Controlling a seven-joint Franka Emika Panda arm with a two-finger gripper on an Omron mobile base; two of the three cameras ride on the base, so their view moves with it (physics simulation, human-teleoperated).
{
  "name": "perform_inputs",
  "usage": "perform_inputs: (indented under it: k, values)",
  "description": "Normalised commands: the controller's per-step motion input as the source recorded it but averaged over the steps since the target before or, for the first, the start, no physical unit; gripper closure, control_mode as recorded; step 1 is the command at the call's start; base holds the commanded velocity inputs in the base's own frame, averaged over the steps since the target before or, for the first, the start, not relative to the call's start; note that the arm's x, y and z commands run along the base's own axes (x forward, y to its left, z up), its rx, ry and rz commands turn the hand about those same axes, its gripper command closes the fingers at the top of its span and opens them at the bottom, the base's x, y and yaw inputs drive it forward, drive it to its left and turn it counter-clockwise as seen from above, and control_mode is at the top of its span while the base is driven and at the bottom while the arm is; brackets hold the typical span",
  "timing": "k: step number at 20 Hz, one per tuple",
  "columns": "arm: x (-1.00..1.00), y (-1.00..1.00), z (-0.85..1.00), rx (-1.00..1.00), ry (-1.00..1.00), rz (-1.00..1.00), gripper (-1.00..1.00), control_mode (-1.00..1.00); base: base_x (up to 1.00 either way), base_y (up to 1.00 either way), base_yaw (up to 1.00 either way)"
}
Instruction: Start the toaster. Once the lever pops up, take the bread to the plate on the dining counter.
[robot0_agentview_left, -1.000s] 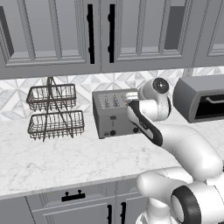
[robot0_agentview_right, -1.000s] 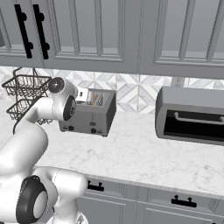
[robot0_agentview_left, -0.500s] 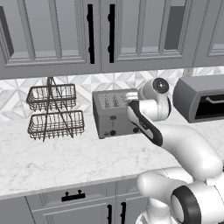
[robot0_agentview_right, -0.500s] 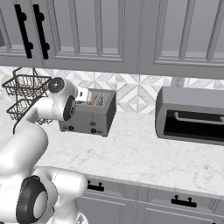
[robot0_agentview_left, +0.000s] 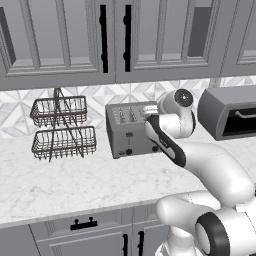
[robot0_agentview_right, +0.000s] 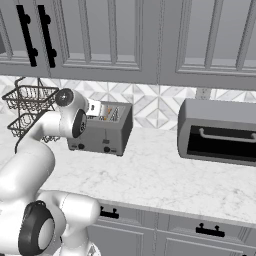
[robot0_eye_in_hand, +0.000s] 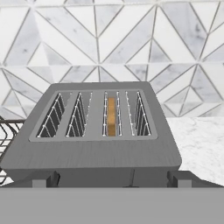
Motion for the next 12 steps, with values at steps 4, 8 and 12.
perform_inputs:
  k: [4, 8, 12]
  values:
    - [0.00, 0.00, 0.00, 0.00, 0.00, 0.00, -1.00, -1.00, 0.00, 0.00, 0.00]
    - [0.00, 0.00, 0.00, 0.00, 0.00, 0.00, -1.00, -1.00, 0.00, 0.00, 0.00]
    - [0.00, 0.00, 0.00, 0.00, 0.00, 0.00, -1.00, -1.00, 0.00, 0.00, 0.00]
